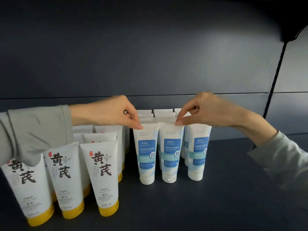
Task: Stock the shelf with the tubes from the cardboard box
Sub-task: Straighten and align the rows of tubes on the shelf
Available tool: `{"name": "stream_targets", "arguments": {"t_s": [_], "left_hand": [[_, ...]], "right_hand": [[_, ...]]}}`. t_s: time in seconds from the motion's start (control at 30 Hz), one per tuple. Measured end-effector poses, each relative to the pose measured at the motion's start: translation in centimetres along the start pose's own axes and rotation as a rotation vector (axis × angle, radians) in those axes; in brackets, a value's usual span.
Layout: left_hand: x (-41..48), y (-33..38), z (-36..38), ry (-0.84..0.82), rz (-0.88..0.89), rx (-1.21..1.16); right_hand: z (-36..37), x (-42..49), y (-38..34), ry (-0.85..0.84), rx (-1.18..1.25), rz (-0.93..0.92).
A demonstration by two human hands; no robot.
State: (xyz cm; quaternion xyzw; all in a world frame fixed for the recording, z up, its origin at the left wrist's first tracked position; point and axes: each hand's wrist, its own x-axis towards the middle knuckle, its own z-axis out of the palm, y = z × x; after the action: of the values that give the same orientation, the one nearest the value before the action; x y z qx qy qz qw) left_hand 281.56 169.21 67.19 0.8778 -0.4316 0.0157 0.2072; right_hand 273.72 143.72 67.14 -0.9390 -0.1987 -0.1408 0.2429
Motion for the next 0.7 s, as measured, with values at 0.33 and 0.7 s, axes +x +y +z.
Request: {"name": "stream_targets", "arguments": {"t_s": [0.33,0.7], "left_hand": [[0.00,0.20,-0.01,0.009,-0.009,0.020],[-0.05,0.65,-0.03,0.036,-0.015,0.041]], "right_hand": [[0.59,0.91,-0.25,-0.047,-0.105,-0.035],[-0.14,0.16,0.27,-0.066,-0.091,-0.044]]}}
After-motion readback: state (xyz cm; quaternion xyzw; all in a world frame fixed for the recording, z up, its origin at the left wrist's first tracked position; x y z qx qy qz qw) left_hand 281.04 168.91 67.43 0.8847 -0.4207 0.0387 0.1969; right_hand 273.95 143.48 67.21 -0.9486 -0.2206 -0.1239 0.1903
